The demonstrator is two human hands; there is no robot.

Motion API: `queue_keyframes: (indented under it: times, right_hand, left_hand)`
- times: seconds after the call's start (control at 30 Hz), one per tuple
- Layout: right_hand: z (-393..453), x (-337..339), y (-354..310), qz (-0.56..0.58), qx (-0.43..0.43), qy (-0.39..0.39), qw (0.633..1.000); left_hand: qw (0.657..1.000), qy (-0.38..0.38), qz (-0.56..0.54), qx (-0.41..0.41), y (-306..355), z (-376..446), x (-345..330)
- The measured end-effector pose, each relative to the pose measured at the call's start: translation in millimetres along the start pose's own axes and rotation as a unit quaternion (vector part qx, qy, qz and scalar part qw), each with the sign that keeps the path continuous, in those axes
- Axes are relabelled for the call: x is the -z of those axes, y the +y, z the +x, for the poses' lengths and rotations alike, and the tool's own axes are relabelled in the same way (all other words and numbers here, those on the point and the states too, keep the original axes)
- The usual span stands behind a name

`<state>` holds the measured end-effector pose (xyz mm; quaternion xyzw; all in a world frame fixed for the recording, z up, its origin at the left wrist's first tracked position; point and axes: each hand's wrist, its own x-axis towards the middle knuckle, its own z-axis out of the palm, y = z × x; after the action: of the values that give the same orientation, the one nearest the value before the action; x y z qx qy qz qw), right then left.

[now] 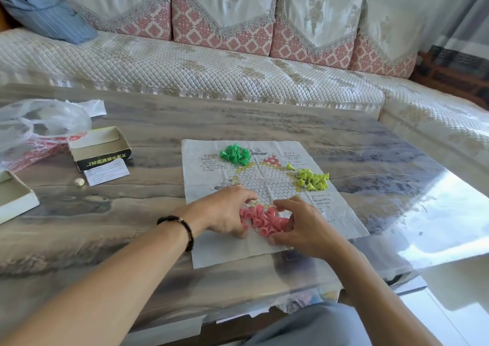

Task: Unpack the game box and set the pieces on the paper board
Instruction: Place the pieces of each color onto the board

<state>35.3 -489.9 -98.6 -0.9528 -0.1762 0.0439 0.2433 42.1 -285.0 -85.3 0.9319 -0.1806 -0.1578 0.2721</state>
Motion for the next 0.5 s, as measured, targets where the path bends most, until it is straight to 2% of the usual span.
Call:
queue_keyframes:
  times: [0.17,0.5]
  right_hand:
    - [7.7,-1.9,-9.0,-0.01,0.01,-0.019,1.0]
    - [2.2,-3.3,0.3,0.035,0.007,-0.001,0.999]
  left_hand:
    - [1.0,-0.012,-0.014,-0.003,2.8,4.1,1.1]
    - [0.998,0.054,-0.021,-0.013,-14.9,-5.6,-0.4]
